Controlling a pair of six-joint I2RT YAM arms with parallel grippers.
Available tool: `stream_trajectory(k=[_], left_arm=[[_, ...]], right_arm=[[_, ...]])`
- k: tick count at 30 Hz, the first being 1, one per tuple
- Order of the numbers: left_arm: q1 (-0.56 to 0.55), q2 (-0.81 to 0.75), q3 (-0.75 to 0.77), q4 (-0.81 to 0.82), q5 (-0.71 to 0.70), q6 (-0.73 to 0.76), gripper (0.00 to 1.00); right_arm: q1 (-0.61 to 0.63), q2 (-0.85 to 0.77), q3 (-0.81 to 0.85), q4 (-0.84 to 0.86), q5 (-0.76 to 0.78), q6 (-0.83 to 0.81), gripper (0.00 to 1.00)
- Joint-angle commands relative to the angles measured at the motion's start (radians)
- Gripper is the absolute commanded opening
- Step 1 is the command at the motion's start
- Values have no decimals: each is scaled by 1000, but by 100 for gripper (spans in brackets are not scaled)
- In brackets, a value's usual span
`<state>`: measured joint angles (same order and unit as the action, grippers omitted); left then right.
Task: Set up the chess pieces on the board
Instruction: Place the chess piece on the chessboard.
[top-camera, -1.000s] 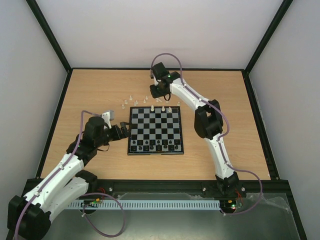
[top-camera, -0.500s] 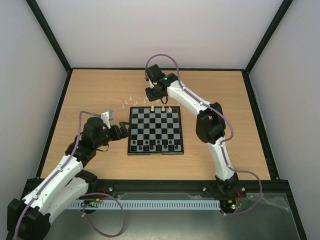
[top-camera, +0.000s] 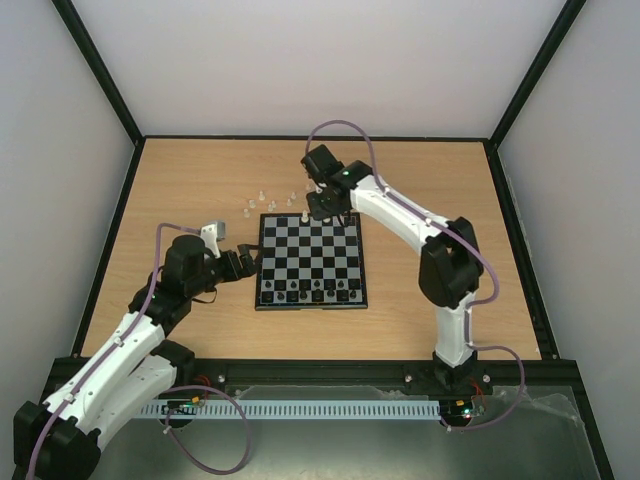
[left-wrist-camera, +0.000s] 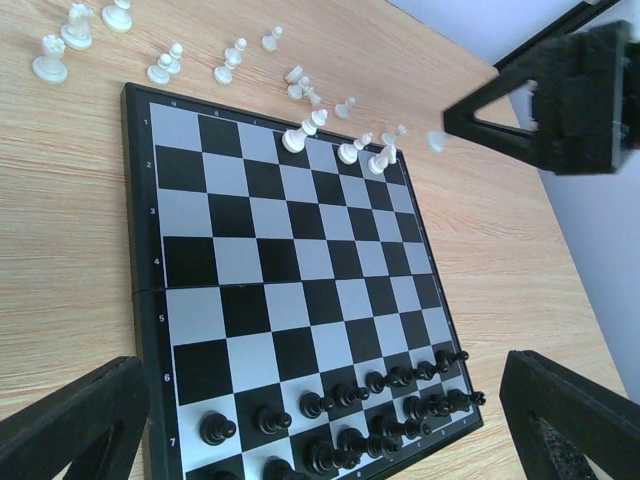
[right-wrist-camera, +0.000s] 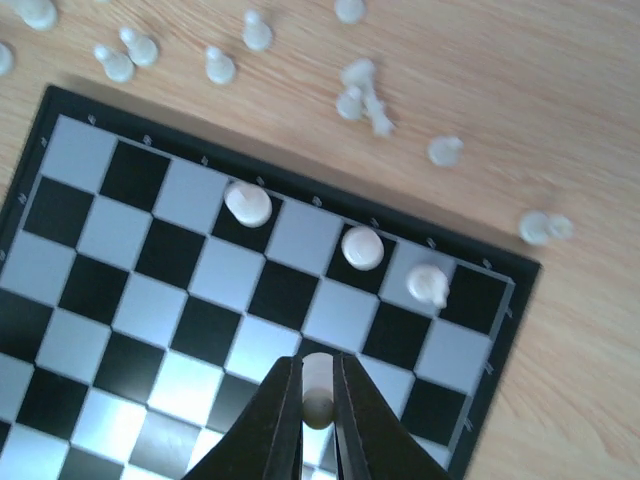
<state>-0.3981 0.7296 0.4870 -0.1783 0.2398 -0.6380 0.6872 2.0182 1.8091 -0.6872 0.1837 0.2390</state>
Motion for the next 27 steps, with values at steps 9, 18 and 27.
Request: stream_trajectory(k=[9, 18, 27], left_arm=[[5, -3, -12, -2, 28, 8, 99], [5, -5, -9, -12, 17, 12, 99], [7, 14, -13, 5, 22, 8, 99]], right_arm=[[-29, -142, -280, 31, 38, 74, 12], [-41, -106, -293, 67, 18, 76, 13], [-40, -184, -443, 87, -52, 88, 32]])
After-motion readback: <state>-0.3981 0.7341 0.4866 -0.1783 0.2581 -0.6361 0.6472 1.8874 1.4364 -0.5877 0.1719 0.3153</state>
